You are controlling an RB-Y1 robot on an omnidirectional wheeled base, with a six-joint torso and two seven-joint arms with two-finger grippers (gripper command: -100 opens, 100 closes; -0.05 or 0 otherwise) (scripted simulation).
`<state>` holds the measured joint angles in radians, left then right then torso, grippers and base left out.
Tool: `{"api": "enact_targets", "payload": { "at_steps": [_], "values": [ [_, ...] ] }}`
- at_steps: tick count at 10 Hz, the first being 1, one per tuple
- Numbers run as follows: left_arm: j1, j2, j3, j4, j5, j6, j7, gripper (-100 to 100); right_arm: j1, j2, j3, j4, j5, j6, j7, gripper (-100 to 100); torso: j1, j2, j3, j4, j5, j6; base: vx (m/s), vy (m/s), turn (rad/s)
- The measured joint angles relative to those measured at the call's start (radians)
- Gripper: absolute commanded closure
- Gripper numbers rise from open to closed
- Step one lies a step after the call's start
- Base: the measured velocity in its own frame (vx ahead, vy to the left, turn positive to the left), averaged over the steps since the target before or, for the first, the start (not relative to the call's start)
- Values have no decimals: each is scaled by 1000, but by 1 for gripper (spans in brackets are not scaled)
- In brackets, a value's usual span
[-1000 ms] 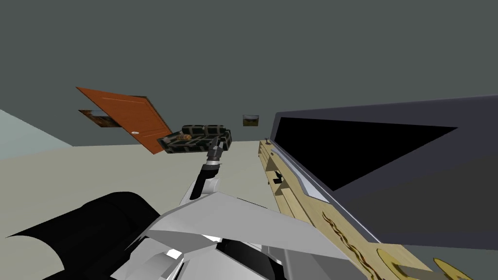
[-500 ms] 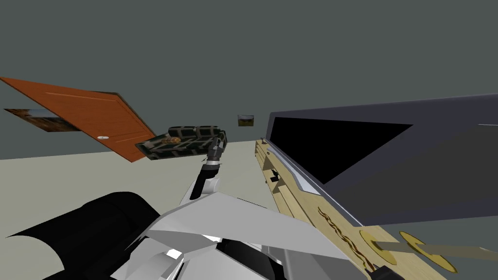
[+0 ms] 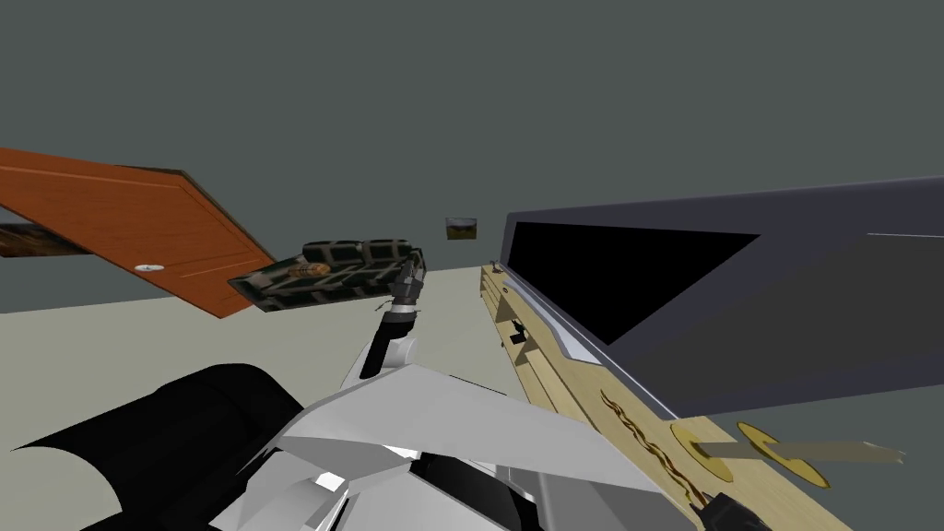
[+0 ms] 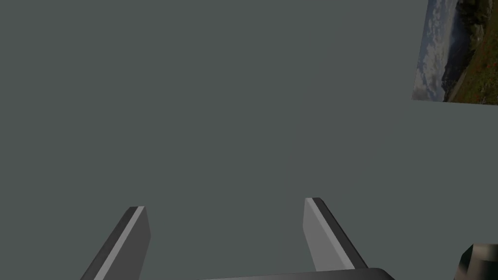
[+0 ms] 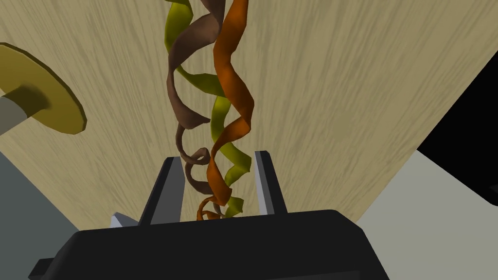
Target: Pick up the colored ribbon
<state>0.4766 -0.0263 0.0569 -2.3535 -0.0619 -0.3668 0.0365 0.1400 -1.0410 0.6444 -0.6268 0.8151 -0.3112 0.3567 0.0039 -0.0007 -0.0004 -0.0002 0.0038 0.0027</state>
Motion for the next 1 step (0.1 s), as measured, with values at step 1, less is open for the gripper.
{"api": "enact_targets", "payload": {
  "at_steps": [1],
  "values": [
    [0, 0, 0, 0, 0, 0, 0, 0, -1, 1, 0, 1, 3, -1, -1, 0, -1, 1, 0, 0, 0, 0, 0, 0, 0]
  ]
}}
